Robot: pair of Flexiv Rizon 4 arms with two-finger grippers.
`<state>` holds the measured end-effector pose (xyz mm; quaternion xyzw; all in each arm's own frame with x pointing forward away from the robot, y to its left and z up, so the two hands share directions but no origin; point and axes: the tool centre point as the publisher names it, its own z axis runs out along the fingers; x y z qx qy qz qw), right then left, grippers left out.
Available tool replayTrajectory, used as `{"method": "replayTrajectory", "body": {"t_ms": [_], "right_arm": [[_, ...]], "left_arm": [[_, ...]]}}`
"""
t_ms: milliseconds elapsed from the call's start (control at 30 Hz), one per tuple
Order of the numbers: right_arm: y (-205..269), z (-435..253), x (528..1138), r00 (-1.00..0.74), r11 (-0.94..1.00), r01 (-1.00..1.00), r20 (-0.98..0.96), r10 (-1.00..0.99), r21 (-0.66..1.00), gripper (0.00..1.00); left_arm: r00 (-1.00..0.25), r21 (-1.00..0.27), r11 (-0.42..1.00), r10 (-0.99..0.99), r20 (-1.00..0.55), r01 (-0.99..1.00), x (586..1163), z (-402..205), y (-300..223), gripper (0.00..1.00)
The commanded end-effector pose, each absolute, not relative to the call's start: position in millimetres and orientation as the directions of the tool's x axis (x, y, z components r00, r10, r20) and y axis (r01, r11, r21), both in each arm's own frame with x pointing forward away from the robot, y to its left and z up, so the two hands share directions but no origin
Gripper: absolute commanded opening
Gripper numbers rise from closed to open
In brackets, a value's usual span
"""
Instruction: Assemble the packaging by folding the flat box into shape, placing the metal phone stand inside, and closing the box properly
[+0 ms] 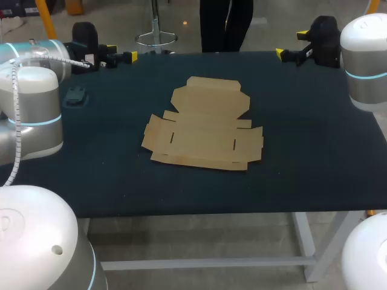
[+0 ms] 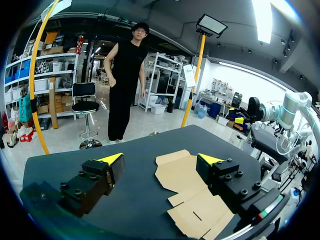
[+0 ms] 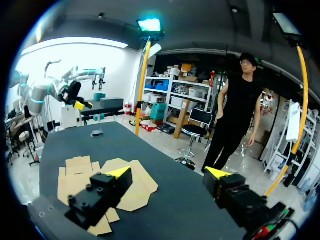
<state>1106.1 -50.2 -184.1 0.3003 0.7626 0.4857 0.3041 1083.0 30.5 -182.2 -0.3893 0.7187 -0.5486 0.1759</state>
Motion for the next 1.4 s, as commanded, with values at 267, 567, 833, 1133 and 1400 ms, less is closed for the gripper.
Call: {"method": "replayTrajectory", "body": {"t_ms": [267, 567, 833, 1133, 1400], "right_arm": [[-50, -184, 1105, -0.634, 0.346, 0.16, -0.173, 0.754, 0.924, 1.0], [-50, -184, 1105, -0.634, 0.346, 0.16, -0.173, 0.754, 0.924, 1.0], [-50, -184, 1105, -0.634, 0.346, 0.16, -0.173, 0.754, 0.924, 1.0], [-51, -188, 1105, -0.604, 0.294, 0.361, -0.019, 0.796, 0.885, 1.0], [-58, -189, 1076, -0.538, 0.23, 0.53, 0.115, 0.835, 0.816, 1.0]], "left_arm": [[-0.633, -0.925, 0.095, -0.754, 0.174, -0.367, 1083, -182, 30, 1.0], [-0.633, -0.925, 0.095, -0.754, 0.174, -0.367, 1083, -182, 30, 1.0], [-0.633, -0.925, 0.095, -0.754, 0.174, -0.367, 1083, -182, 30, 1.0], [-0.641, -0.851, 0.136, -0.72, 0.268, -0.508, 1084, -180, 26, 1.0], [-0.508, -0.662, 0.11, -0.736, 0.447, -0.741, 1062, -182, 33, 1.0]]}}
